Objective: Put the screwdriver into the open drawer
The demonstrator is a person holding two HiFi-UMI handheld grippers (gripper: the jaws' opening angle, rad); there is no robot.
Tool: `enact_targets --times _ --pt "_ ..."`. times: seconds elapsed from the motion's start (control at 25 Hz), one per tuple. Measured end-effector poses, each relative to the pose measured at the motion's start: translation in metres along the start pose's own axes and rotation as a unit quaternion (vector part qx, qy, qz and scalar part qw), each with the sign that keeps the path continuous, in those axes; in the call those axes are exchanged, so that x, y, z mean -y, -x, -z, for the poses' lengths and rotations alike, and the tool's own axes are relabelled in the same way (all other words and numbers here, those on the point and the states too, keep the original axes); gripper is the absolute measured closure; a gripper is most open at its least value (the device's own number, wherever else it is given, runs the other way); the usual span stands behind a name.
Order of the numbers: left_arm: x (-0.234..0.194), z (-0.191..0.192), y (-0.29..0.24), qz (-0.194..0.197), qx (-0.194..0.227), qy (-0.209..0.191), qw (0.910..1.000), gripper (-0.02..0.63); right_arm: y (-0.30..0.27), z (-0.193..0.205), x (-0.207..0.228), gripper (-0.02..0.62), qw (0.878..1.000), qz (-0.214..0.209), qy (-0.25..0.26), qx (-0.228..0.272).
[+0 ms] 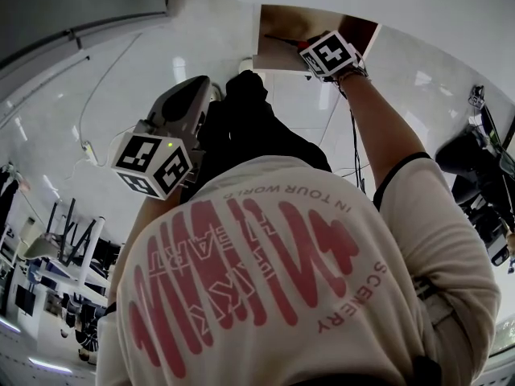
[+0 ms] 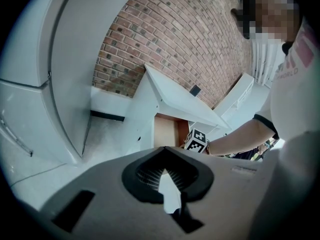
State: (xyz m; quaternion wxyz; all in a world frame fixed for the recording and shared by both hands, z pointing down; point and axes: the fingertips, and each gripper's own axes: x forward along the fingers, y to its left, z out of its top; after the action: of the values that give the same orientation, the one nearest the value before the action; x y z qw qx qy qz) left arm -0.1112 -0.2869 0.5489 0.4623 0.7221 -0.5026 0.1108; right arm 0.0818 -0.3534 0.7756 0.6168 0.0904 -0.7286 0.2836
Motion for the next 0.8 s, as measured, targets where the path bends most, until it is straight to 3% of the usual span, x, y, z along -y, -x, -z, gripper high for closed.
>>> enact_targets --times 0.6,0.8 --pt "-0.012 0.005 0.001 -0.008 0.000 0.012 0.9999 0.603 -0.016 -0.005 0.015 0.428 0.999 0.016 0.032 -0.023" --pt "-0.013 0.009 0.000 -0.016 0.001 0.019 0.9997 0.601 -0.022 0.003 0.012 0.425 0.999 -0.003 0.030 -0.042"
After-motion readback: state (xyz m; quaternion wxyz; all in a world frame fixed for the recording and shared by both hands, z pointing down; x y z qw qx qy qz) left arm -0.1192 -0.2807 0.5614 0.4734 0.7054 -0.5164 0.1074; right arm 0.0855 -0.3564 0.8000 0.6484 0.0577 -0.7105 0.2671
